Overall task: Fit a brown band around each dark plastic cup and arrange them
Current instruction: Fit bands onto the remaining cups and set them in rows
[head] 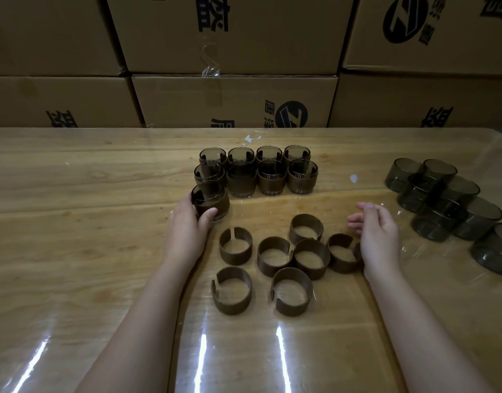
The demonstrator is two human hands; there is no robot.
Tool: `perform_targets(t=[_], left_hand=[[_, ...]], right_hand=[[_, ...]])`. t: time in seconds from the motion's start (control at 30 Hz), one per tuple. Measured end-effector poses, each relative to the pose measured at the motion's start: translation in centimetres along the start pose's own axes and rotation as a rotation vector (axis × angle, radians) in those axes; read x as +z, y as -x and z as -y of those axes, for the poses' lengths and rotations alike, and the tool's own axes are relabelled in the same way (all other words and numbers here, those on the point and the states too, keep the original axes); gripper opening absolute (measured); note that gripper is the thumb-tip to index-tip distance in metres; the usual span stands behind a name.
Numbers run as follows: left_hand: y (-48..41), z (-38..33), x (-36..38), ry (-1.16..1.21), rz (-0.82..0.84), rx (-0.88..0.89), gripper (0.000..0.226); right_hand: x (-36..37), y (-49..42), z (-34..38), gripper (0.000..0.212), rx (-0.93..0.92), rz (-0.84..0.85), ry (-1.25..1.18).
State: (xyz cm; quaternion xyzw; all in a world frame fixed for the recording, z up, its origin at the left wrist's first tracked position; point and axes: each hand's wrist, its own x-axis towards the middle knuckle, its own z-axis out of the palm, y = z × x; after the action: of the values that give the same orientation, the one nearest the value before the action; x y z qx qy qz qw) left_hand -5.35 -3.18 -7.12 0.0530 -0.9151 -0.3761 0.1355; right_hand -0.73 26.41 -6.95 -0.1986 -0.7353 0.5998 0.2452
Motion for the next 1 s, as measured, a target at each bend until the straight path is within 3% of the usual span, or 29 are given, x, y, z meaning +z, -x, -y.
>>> perform_targets(t=[0.13,0.37,0.67,0.9,1.0], left_hand=[[-0.1,0.14,-0.15,0.022,-0.027,-0.01,0.055],[0.03,-0.02,-0.46,0.07,-0.031,-0.018,0.068],[0.0,0.06,-0.61,0.198,-0.042,-0.022,0.065],[-0.14,0.13,-0.22,0.147,-0.013,-0.048,0.068],[-0.07,0.11,-0.29,0.207,-0.075,-0.046,0.061]], right_hand=[[0.09,-0.02,0.07,0.019,0.001,-0.006,0.004],[0.05,0.06,0.02,0.02,0.002,-0.009,0.011],[0.13,0.08,0.18,0.02,-0.003,-0.014,0.013],[0.27,0.07,0.24,0.02,-0.016,0.013,0.015],[0.41,0.12,0.32,0.02,-0.011,0.038,0.009]])
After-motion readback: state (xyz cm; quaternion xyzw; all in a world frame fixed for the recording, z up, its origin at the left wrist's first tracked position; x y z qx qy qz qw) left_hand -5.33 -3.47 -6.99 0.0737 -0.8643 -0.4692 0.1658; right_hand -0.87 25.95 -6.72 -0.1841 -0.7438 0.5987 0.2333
